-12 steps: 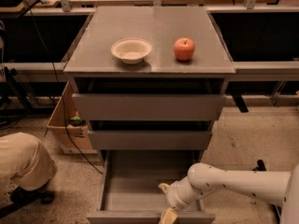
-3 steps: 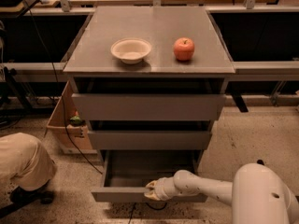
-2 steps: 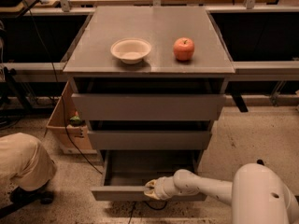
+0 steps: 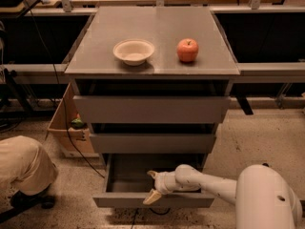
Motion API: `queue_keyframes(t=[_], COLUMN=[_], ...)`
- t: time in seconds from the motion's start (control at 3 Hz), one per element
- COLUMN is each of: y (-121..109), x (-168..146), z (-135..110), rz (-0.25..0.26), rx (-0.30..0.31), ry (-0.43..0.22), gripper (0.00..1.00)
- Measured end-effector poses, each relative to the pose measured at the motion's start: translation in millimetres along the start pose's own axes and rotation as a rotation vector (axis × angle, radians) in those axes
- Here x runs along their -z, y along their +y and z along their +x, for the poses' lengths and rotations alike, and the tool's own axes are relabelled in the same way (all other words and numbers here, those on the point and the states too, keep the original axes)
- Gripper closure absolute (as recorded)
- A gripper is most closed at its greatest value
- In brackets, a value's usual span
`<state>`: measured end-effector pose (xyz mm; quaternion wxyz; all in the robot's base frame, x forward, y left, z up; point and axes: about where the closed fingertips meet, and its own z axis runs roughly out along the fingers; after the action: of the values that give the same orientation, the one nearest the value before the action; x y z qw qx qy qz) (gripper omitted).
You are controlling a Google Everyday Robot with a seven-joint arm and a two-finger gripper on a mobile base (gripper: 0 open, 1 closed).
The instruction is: Close bottom drawer
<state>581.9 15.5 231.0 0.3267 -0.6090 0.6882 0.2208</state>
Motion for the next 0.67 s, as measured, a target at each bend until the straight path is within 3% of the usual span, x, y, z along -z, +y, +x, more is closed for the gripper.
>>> queue_keyframes(t=[0.33, 0.67], y=[1, 44], x=[14, 51], z=[-2, 11], rz=[0.018, 0.019], rx=[0.002, -0.009], ry=[0.006, -0.011], gripper=[1.00, 1.00])
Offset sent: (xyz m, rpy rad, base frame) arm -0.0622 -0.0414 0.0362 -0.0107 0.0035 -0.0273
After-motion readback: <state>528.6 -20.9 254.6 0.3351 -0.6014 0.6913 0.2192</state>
